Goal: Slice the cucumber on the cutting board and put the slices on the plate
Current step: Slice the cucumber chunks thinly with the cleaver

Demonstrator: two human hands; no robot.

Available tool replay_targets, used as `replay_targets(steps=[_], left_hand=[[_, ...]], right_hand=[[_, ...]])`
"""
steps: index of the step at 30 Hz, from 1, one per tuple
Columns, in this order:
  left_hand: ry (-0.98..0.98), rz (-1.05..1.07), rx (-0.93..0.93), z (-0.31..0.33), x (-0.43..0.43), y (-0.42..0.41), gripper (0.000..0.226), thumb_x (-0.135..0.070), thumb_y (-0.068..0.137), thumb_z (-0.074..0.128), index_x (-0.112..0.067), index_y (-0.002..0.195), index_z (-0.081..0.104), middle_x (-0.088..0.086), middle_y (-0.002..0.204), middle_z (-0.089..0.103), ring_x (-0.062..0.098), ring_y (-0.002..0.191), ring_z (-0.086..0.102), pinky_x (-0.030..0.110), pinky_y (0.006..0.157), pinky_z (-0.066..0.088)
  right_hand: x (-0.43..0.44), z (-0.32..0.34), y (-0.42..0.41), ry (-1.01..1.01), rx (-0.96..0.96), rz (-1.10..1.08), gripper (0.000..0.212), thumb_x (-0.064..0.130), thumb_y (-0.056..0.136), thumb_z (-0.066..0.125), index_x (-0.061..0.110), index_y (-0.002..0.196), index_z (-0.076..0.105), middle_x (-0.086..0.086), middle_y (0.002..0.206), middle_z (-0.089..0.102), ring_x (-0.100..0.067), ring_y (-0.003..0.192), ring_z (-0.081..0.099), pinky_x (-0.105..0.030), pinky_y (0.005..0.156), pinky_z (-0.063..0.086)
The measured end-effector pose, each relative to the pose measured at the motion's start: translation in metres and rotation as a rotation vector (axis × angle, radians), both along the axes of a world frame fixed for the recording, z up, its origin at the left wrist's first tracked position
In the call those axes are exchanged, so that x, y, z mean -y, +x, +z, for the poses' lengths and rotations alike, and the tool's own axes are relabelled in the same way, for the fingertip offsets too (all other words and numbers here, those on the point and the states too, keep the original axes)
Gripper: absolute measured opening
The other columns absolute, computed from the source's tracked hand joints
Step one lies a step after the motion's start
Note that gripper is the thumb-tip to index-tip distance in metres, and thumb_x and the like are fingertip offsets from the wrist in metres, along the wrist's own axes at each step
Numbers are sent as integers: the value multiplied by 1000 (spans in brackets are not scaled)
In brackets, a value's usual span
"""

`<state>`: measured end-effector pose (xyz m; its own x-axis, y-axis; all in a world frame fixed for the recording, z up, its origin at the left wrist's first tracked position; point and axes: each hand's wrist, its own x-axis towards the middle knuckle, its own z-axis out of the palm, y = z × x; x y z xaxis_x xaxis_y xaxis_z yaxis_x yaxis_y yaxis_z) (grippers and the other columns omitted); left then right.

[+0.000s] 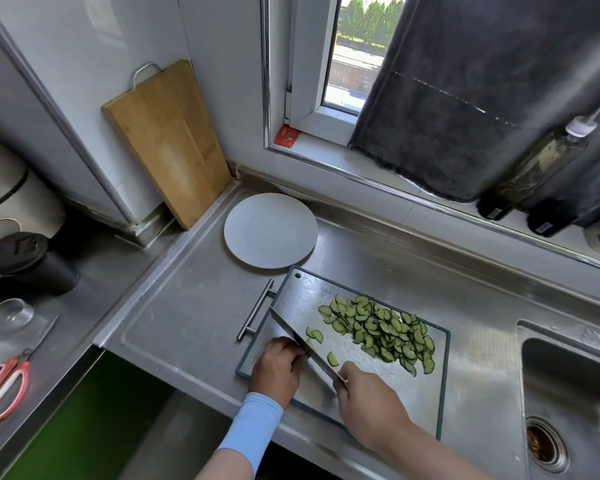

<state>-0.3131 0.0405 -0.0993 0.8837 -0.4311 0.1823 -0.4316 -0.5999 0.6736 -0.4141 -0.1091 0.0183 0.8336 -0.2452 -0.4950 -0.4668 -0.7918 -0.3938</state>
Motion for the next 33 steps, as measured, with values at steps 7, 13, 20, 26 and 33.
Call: replay_targets(steps=[7,13,20,26,33], left_hand=[[-8,1,11,3,0,0,14,-9,71,80,-18,80,74,-3,85,66,15,79,59,20,72,50],[-6,20,8,-1,0,-3,16,-8,70,82,-18,79,73,-2,79,64,17,75,59,29,63,53],[-5,47,-18,-2,1,-5,17,-7,69,83,-17,79,72,-2,80,62,16,76,58,29,62,51],[-31,56,-11,6,2,-6,21,-6,66,85,-18,78,73,-2,81,63,18,77,59,23,66,50],[-33,66,-21,4,0,-5,24,-4,64,86,-20,77,74,-3,83,64,12,82,57,15,76,44]], right_hand=[[1,0,-2,-5,-25,5,13,32,102,36,23,98,45,1,86,61,-23,78,54,-37,68,43],[-5,-6,18,11,-61,19,4,24,98,38,22,96,41,3,80,51,-24,77,50,-35,61,37],[-7,-8,31,9,-62,21,7,25,99,38,20,94,40,2,83,51,-25,77,48,-34,57,32],[-7,-7,21,7,-20,32,8,25,97,37,22,91,40,5,77,50,-23,72,48,-30,53,31],[0,-2,0,-3,-4,18,14,33,102,37,23,104,48,2,85,61,-23,77,56,-35,62,40]])
